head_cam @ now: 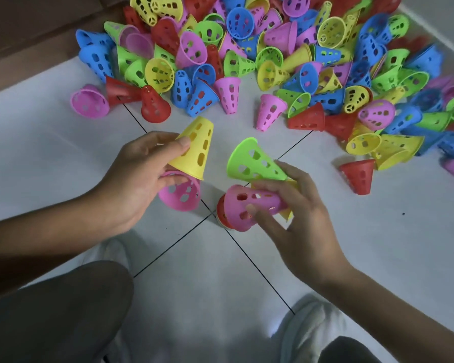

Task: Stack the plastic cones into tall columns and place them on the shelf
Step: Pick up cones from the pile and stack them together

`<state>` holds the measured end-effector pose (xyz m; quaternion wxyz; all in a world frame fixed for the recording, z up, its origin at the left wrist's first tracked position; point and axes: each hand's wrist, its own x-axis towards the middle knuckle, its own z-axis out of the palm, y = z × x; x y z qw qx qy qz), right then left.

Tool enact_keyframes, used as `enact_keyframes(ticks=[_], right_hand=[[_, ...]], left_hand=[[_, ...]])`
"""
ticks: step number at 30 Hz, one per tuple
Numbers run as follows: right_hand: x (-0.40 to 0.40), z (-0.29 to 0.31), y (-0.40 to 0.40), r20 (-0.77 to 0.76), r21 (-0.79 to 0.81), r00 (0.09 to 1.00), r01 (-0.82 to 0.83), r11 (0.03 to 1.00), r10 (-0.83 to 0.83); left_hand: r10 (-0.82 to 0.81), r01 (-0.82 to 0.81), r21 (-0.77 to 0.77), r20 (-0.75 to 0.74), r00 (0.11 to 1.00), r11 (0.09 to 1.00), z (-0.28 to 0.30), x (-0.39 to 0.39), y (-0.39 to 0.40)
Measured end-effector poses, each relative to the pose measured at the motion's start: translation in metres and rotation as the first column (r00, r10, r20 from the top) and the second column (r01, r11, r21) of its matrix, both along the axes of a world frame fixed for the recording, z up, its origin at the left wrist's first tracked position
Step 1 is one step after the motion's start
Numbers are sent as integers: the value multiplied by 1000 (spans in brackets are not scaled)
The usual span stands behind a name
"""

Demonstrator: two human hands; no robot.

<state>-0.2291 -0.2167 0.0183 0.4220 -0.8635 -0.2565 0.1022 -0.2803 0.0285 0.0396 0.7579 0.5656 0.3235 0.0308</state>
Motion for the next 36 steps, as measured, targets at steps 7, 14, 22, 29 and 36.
enact_keyframes(ticks=[7,14,22,29,36], right_hand=[[2,-13,10,15,-24,1000,-19,1000,20],[-3,-14,4,81,46,995,54,997,-58],[-11,6,-30,306,-27,949,94,995,-82],[-32,16,-44,312,-102,948,-27,994,58],[-27,8,-23,292,-215,935,-142,966,203]], left_hand=[[-8,9,44,-28,1000,999,-8,-11,4],[-13,14,49,-6,1000,999,-7,-11,6],[-11,11,52,-1,1000,999,-9,-23,8],[-23,24,50,-14,1000,998,-13,-36,3],[-65,66,50,-13,998,997,-11,-38,-6]])
